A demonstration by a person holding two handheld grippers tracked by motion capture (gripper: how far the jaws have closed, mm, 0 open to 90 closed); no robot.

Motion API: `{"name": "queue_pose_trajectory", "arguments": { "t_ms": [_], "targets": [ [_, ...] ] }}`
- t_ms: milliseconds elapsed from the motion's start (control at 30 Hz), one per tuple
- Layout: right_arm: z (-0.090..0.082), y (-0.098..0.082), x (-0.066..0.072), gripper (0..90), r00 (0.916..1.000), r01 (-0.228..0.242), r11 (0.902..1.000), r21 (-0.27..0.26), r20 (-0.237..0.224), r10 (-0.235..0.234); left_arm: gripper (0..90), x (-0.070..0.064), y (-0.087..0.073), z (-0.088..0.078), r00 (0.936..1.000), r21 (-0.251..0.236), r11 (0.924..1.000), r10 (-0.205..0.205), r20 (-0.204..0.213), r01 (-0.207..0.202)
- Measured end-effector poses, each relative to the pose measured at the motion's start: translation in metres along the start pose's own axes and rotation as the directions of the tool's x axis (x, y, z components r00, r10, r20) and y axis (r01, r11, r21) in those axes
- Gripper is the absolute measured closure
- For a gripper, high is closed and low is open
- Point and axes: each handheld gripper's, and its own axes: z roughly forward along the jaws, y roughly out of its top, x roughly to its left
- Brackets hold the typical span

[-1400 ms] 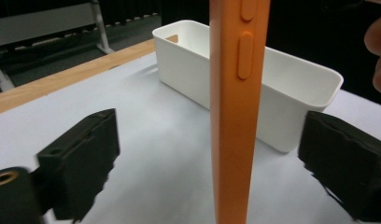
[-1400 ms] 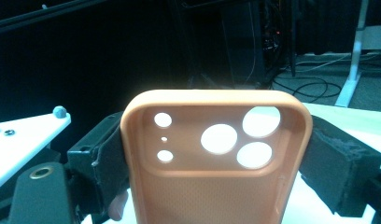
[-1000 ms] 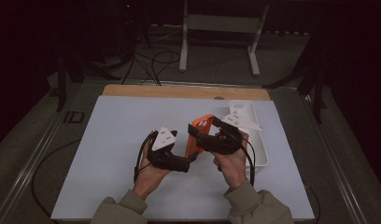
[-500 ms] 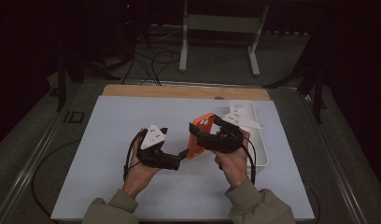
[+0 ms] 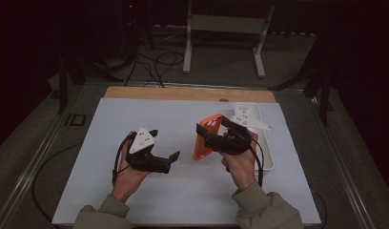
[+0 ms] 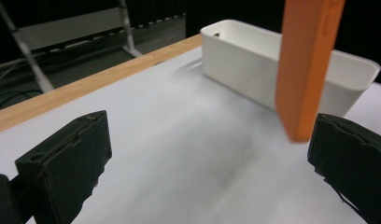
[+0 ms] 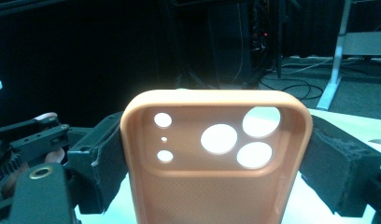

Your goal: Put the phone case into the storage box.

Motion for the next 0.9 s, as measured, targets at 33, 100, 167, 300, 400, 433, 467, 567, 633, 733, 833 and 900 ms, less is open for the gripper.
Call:
{"name": "queue_pose_trajectory", "arguments": {
  "t_ms": [33, 100, 167, 300, 400, 433, 467, 567, 633, 733, 833, 900],
  "targets": [
    [0.0, 0.0, -0.001, 15.5, 1.0, -0.001, 1.0, -0.001, 0.0, 0.001, 0.4, 0.001, -0.001, -0.001, 1.0, 0.004, 1.0, 0.003, -0.004, -0.003],
    [-0.001, 0.001, -0.002, 15.5, 1.0, -0.001, 1.0, -0.001, 0.001, 0.001, 0.4, 0.004, -0.006, -0.004, 0.9998, 0.01, 0.9999, 0.007, -0.016, -0.007],
    [-0.001, 0.001, -0.003, 15.5, 1.0, -0.002, 1.0, -0.004, 0.004, 0.002, 0.3, 0.006, -0.009, -0.006, 0.9998, 0.013, 0.9999, 0.004, -0.021, -0.003],
    [-0.003, 0.003, -0.007, 15.4, 0.9999, -0.008, 0.9999, -0.011, 0.012, 0.008, 0.4, 0.01, -0.014, -0.009, 0.9992, 0.017, 0.9999, 0.0, -0.039, 0.0],
    [-0.004, 0.004, -0.011, 15.4, 0.9997, -0.006, 0.9999, -0.015, 0.023, 0.006, 0.4, 0.012, -0.019, -0.013, 0.9974, 0.007, 1.0, 0.002, -0.072, -0.002],
    [-0.004, 0.004, -0.012, 15.4, 0.9996, -0.005, 0.9999, -0.016, 0.026, 0.005, 0.4, 0.012, -0.02, -0.014, 0.9967, 0.004, 1.0, 0.001, -0.082, -0.001],
    [-0.005, 0.004, -0.013, 15.3, 0.9995, -0.007, 0.9999, -0.015, 0.03, 0.007, 0.4, 0.013, -0.021, -0.015, 0.9966, 0.002, 1.0, -0.005, -0.082, 0.005],
    [-0.005, 0.004, -0.016, 15.3, 0.9993, -0.002, 0.9998, -0.017, 0.039, 0.003, 0.4, 0.016, -0.024, -0.018, 0.9967, -0.001, 0.9999, -0.014, -0.08, 0.014],
    [-0.006, 0.004, -0.018, 15.3, 0.9989, -0.005, 0.9998, -0.018, 0.046, 0.006, 0.4, 0.018, -0.026, -0.02, 0.9964, 0.0, 0.9999, -0.014, -0.084, 0.014],
    [-0.007, 0.005, -0.021, 15.3, 0.9984, -0.005, 0.9998, -0.02, 0.056, 0.007, 0.4, 0.021, -0.029, -0.023, 0.9966, -0.002, 0.9999, -0.017, -0.081, 0.017],
    [-0.008, 0.005, -0.024, 15.3, 0.9978, -0.005, 0.9998, -0.019, 0.067, 0.006, 0.4, 0.023, -0.033, -0.025, 0.9964, -0.005, 0.9996, -0.027, -0.08, 0.027],
    [-0.008, 0.005, -0.026, 15.3, 0.9973, -0.001, 0.9999, -0.013, 0.073, 0.002, 0.4, 0.025, -0.036, -0.027, 0.996, -0.001, 0.9994, -0.036, -0.082, 0.036]
  ]
}}
